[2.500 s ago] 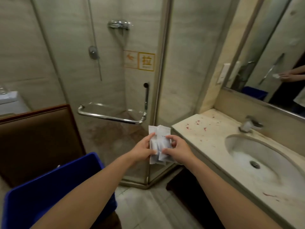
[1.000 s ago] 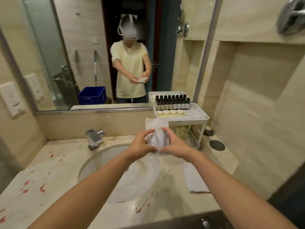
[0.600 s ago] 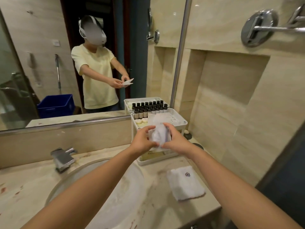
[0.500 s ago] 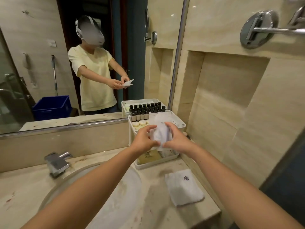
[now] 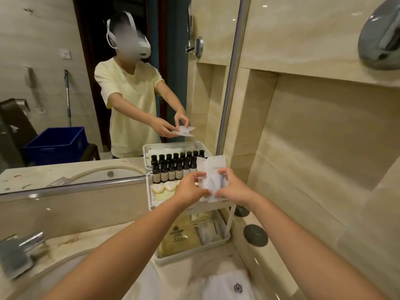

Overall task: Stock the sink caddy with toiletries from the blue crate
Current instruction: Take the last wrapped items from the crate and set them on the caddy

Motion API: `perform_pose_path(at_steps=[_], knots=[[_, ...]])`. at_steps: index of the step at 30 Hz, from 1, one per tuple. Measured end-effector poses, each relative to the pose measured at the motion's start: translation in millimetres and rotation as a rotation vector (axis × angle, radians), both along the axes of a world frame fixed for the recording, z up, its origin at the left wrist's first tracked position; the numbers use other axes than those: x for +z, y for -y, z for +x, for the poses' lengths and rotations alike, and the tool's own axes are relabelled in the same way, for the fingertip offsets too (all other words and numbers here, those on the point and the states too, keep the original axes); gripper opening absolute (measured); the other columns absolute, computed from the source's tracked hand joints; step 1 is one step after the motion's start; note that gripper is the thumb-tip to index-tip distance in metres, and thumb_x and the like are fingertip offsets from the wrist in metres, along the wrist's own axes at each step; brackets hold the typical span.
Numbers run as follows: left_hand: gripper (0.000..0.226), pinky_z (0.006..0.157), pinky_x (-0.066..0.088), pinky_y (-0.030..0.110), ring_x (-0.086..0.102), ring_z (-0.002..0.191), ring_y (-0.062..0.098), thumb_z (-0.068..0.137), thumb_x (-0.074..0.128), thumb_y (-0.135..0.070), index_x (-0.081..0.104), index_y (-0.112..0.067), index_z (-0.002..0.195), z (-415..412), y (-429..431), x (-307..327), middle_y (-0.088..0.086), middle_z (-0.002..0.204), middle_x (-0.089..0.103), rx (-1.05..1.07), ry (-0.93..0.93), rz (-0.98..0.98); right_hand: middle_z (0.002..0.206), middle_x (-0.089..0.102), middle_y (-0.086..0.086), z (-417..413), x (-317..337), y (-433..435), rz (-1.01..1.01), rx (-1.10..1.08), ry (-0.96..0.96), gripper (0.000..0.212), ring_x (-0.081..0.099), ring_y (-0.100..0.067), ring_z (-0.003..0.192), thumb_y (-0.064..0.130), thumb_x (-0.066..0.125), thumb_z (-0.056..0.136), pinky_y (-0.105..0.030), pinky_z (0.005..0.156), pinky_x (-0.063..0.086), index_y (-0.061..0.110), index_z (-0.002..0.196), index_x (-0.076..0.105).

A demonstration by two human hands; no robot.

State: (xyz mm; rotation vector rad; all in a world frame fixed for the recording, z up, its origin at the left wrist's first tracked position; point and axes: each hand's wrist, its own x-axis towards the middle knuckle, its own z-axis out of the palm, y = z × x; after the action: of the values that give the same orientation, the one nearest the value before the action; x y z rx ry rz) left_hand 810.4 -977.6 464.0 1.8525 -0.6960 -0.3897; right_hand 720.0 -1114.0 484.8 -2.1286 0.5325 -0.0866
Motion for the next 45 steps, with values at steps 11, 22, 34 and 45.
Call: perform_pose_path(at_steps=[11, 22, 34, 45], knots=[[0.056, 0.089, 0.054, 0.036, 0.060, 0.102, 0.016, 0.074, 0.084, -0.021, 0.059, -0.016, 0.124, 54, 71, -36, 0.003, 0.116, 0.060, -0.003, -0.022, 0.147, 0.146, 0.035, -0.002, 60, -21, 75, -0.026, 0.037, -0.181, 0.075, 0.045, -0.011, 0.102, 0.000, 0.064, 0.082, -0.015, 0.061, 0.041, 0.026, 0.145, 0.033], [0.057, 0.072, 0.047, 0.028, 0.057, 0.072, 0.010, 0.074, 0.082, -0.039, 0.063, -0.015, 0.122, 65, 85, -52, -0.007, 0.079, 0.058, -0.029, 0.040, 0.306, 0.119, 0.045, -0.002, 78, -26, 87, -0.053, 0.044, -0.370, 0.071, 0.059, -0.013, 0.085, 0.004, 0.064, 0.083, -0.018, 0.047, 0.049, 0.020, 0.146, 0.037], [0.054, 0.084, 0.054, 0.036, 0.064, 0.087, 0.013, 0.077, 0.076, -0.046, 0.063, -0.020, 0.122, 58, 89, -55, -0.008, 0.091, 0.064, 0.036, 0.155, 0.419, 0.148, 0.026, -0.008, 76, -36, 76, -0.368, 0.062, -0.248, 0.071, 0.046, -0.025, 0.126, 0.022, 0.073, 0.084, -0.032, 0.101, 0.043, 0.010, 0.146, 0.041], [0.050, 0.075, 0.051, 0.030, 0.062, 0.090, 0.009, 0.081, 0.069, -0.054, 0.061, -0.027, 0.122, 33, 64, -42, -0.012, 0.097, 0.063, 0.080, 0.277, 0.419, 0.153, 0.040, -0.004, 42, -28, 59, -0.376, 0.017, -0.136, 0.059, 0.042, -0.023, 0.135, 0.018, 0.055, 0.091, -0.032, 0.100, 0.040, 0.018, 0.148, 0.040]])
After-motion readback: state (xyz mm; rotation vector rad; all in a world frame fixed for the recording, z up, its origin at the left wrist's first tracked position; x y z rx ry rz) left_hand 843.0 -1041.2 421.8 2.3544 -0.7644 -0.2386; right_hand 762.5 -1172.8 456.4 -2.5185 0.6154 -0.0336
